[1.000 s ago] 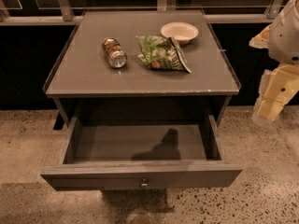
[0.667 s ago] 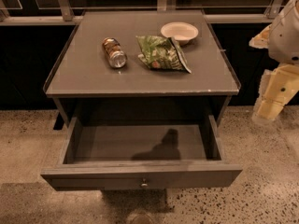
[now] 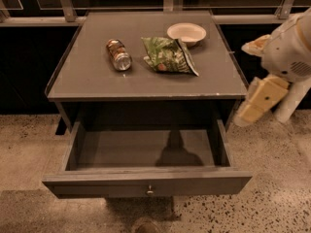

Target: Place orange can into top drawer

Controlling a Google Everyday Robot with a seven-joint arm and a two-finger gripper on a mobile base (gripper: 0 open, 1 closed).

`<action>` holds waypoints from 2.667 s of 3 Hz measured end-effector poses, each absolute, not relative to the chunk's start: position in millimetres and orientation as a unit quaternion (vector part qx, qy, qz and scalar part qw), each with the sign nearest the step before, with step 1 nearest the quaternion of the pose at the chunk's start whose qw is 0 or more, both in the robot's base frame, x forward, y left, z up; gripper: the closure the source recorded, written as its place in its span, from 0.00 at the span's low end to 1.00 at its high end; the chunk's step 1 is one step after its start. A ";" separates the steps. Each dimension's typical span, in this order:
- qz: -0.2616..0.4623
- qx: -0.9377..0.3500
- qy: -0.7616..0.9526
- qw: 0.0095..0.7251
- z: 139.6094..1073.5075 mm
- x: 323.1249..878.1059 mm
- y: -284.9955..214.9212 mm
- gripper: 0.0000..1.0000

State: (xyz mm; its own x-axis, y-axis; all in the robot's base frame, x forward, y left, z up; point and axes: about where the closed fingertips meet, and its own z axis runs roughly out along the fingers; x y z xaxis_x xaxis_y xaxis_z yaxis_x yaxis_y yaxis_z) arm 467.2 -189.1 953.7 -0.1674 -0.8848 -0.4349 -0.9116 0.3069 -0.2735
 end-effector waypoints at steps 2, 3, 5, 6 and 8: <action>0.084 -0.559 0.746 0.353 934.3 536.0 -145.5 0.00; 0.083 -0.545 0.749 0.368 932.1 537.5 -143.3 0.00; 0.133 -0.567 0.712 0.393 906.1 597.7 -76.2 0.00; 0.150 -0.587 0.694 0.389 897.8 626.8 -39.4 0.00; 0.146 -0.631 0.671 0.360 892.1 679.6 25.8 0.00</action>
Offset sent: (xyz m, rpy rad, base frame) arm 0.0498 0.0352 -0.0163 0.1608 -0.0432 0.0152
